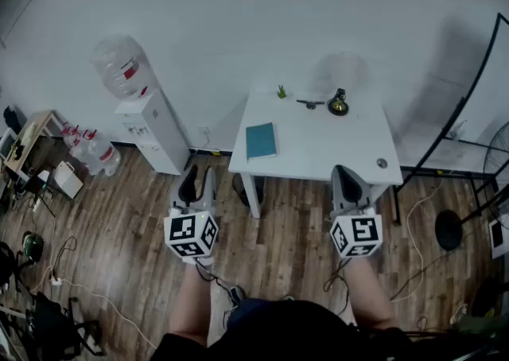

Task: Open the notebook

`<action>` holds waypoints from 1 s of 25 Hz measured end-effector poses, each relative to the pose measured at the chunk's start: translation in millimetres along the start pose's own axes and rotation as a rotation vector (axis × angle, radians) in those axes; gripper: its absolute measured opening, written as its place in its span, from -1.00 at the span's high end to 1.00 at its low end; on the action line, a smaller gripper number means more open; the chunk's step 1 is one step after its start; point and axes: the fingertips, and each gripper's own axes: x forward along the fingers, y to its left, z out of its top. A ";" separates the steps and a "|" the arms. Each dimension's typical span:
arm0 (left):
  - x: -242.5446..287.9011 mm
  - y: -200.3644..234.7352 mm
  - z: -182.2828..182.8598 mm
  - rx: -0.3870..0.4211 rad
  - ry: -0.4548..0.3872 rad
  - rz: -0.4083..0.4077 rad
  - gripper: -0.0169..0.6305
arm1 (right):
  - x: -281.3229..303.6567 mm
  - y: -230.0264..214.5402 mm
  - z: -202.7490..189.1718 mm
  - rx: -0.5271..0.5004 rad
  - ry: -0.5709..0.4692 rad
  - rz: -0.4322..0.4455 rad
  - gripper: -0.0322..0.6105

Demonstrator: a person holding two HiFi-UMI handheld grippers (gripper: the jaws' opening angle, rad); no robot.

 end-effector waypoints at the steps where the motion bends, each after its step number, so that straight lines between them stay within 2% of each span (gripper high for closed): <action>1: -0.1 -0.4 0.3 0.001 0.000 0.000 0.54 | -0.1 0.0 -0.1 -0.001 0.002 0.002 0.89; 8: -2.3 -4.4 0.7 0.006 0.008 -0.002 0.54 | -2.8 1.1 -0.9 0.006 0.003 0.009 0.89; 12: -0.7 -8.7 2.0 0.009 0.006 -0.005 0.54 | -4.2 -7.5 3.8 0.036 -0.022 -0.018 0.89; 13: -1.5 -10.4 1.3 0.010 0.006 -0.008 0.54 | -4.8 -10.7 2.8 0.049 -0.026 -0.024 0.81; 14: -3.4 -11.5 0.1 0.009 0.006 -0.009 0.54 | -5.3 -13.3 0.3 0.064 -0.025 -0.029 0.60; 16: -8.3 -12.1 -2.3 0.006 0.008 -0.010 0.53 | -6.6 -16.5 -4.7 0.089 -0.012 -0.032 0.47; 20: -17.8 -8.8 -1.0 0.011 0.005 0.012 0.31 | -7.6 -17.4 -4.2 0.100 -0.003 -0.021 0.43; 25: -21.1 1.3 -8.2 0.027 0.036 0.033 0.24 | -1.0 -8.5 -23.9 0.112 0.041 0.001 0.41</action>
